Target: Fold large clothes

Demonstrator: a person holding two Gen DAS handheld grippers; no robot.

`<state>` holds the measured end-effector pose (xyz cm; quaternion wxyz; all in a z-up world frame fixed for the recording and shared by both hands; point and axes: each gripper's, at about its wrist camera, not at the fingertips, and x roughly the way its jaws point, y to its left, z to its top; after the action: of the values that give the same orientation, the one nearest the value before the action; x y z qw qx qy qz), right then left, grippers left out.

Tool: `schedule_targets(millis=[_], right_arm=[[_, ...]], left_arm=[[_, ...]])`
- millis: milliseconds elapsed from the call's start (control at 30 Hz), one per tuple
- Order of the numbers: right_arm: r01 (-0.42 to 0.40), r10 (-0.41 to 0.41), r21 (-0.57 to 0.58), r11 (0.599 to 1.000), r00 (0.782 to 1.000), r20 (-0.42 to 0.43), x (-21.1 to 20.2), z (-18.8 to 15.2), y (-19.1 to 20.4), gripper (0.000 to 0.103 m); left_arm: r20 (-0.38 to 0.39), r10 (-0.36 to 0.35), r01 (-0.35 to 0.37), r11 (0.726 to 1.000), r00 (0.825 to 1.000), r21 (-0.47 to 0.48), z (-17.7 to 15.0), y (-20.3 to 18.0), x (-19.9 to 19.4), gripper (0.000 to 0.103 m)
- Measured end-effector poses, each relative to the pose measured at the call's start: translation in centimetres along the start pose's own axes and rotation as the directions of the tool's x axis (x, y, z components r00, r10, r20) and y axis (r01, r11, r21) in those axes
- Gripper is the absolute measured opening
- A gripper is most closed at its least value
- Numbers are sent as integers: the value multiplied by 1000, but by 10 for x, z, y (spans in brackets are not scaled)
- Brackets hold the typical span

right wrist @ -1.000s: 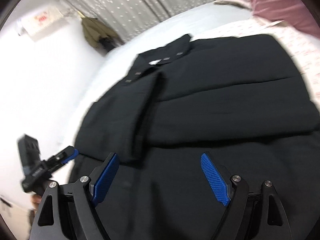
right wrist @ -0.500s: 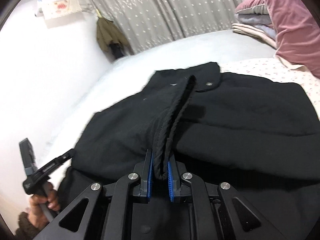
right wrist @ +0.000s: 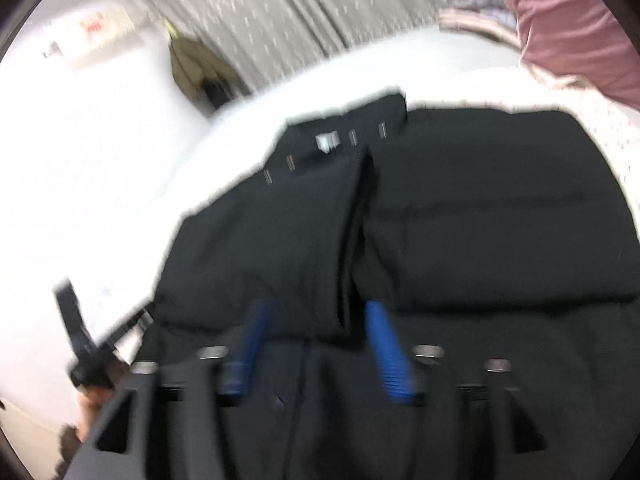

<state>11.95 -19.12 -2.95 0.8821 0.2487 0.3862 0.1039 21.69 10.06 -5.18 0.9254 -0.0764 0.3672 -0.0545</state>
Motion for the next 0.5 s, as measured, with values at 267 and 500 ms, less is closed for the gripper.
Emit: schedule_targets(millis=[267,500], right_arm=[[75,-73,6,997,990,-123,84,34,6,18],[296,-306,-170,940,951,-36,107,33,21,17]], left_arm=[[-3,-9,9,1000,1000,-6,-3,2,3,55],[-32,10,-8,999,999,39,-7,-5,14,60]])
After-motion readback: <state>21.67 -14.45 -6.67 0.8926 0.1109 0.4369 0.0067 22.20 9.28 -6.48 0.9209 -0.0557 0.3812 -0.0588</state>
